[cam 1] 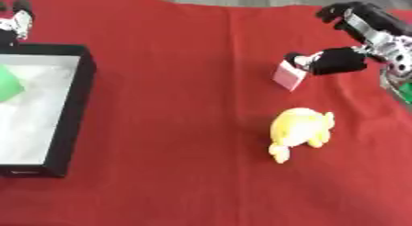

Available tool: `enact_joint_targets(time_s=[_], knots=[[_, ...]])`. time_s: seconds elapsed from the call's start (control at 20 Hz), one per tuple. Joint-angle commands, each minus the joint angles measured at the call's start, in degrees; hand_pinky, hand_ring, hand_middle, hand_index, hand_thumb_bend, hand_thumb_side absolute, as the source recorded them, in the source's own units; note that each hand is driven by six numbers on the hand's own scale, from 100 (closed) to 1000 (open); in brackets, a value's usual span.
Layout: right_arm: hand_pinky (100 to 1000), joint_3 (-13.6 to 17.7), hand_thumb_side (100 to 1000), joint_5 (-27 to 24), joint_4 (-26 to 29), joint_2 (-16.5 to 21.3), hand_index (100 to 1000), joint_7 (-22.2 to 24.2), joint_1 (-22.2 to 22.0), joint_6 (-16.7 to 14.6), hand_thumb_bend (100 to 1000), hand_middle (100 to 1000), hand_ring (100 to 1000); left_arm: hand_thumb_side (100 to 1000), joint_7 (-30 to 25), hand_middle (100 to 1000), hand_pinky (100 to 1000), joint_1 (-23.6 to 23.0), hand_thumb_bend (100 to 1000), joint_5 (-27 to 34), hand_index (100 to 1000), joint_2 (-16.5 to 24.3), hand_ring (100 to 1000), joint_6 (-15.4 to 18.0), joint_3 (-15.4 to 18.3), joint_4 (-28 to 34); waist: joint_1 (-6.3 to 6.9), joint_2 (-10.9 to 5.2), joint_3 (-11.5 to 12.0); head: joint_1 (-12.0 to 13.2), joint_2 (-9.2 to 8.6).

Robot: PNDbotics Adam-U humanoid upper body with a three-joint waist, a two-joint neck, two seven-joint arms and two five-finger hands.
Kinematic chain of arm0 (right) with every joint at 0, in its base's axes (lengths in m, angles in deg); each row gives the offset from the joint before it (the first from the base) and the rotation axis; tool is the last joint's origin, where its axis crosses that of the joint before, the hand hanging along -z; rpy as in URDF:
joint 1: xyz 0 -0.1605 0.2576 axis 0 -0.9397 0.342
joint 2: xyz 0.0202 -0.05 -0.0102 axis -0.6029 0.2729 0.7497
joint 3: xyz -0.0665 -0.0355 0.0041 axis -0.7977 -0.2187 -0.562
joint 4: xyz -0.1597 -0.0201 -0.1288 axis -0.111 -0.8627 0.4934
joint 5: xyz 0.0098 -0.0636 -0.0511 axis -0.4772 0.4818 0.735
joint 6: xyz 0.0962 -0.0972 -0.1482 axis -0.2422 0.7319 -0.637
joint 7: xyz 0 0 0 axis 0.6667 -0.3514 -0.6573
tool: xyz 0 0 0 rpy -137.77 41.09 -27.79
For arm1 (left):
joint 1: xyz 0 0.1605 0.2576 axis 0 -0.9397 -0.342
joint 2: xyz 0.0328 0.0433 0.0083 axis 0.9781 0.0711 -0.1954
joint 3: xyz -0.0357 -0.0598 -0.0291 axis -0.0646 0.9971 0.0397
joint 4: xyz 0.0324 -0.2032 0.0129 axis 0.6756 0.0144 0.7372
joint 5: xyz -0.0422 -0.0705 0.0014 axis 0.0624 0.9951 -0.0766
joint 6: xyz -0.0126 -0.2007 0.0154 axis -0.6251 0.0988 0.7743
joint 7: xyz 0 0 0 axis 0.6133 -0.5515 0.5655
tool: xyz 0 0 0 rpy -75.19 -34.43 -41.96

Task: Pick up the objects with one hand, pass them to the other hand, and then place them into the box on the other side of the table.

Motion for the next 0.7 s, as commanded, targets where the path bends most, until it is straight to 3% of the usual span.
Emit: enact_joint_targets(time_s=[0.05,0.35,0.7], knots=[[890,0.5,468,-0.1,-1.2,0.4,874,3.8,1.1,3.9,494,827,860,344,0.5,664,829,1.0,100,0.0,713,1.1,648,0.0,0.5,0.8,-0.11,-0.01,0.2,-0.5,-1.0],[892,0.2,481,-1.3,-2.4,0.2,871,2.7,1.0,3.9,505,826,861,348,0.8,654,828,1.0,100,0.1,705,1.0,644,0.0,0.5,0.8,-0.17,0.28,0.4,-0.7,-1.18],[897,0.0,505,-4.2,-7.7,-0.8,878,2.0,1.0,3.9,512,831,866,345,1.5,645,829,1.2,100,0.3,695,0.6,646,0.4,0.6,0.6,-0.24,1.32,1.3,-1.9,-1.74]])
